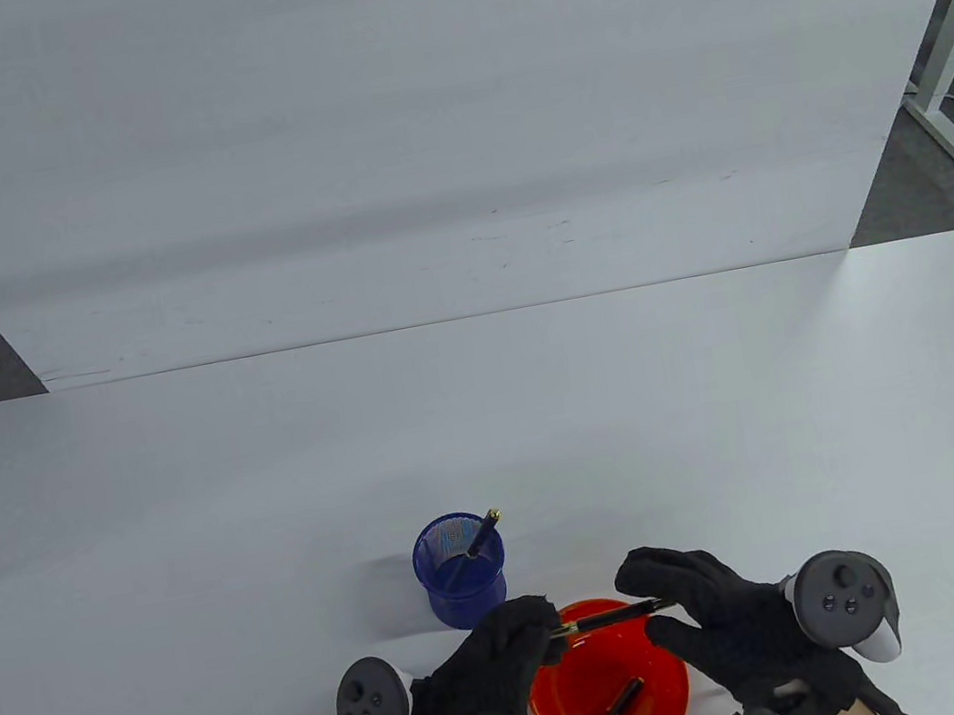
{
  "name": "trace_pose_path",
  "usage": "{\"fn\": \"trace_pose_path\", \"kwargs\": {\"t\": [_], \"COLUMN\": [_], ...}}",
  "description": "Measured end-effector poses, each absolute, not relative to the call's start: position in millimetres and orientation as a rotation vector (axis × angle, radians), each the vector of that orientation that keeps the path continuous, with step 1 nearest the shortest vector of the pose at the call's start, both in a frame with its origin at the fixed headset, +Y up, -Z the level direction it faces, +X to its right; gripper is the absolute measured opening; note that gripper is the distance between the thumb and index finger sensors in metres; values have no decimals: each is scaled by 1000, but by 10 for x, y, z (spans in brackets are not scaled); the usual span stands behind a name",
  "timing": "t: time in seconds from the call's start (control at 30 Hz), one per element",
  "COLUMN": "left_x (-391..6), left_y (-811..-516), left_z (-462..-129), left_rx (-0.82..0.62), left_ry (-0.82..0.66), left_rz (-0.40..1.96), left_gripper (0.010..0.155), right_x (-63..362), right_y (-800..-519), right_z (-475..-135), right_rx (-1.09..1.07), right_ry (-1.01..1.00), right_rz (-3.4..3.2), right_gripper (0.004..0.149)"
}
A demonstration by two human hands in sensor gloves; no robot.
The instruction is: Assemble fountain pens from components
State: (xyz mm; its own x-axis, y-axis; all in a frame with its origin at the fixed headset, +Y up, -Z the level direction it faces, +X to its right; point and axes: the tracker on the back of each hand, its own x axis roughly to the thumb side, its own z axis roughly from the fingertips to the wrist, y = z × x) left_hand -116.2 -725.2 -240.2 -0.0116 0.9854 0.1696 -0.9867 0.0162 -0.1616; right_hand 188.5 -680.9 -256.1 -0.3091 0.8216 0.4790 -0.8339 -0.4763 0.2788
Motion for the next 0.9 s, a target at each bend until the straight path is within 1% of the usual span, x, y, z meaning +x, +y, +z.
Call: {"fn": "trace_pose_path", "kwargs": {"t": [0.13,0.27,0.63,0.73,0.8,0.9], "left_x": [-1163,-1153,-1148,-1146,-1153,-1155], "left_y": [-7253,-7243,-7241,-7237,-7227,-7229], "left_z": [-2411,-2410,-2413,-2405,-2408,-2403], "left_rx": [9,5,1,-1,12,5], "left_ry": [-274,-287,-293,-287,-286,-284], "left_rz": [1562,1560,1567,1585,1573,1589], "left_gripper": [38,39,39,39,39,39], "right_x": [1910,1911,1896,1887,1878,1872], "right_y": [-6836,-6853,-6877,-6882,-6879,-6874], "right_z": [-2588,-2595,-2602,-2599,-2597,-2595], "right_rx": [664,655,646,658,666,672], "right_ry": [-28,-28,1,30,45,53], "right_rz": [1890,1858,1837,1822,1804,1790], "right_gripper": [43,41,45,50,49,44]}}
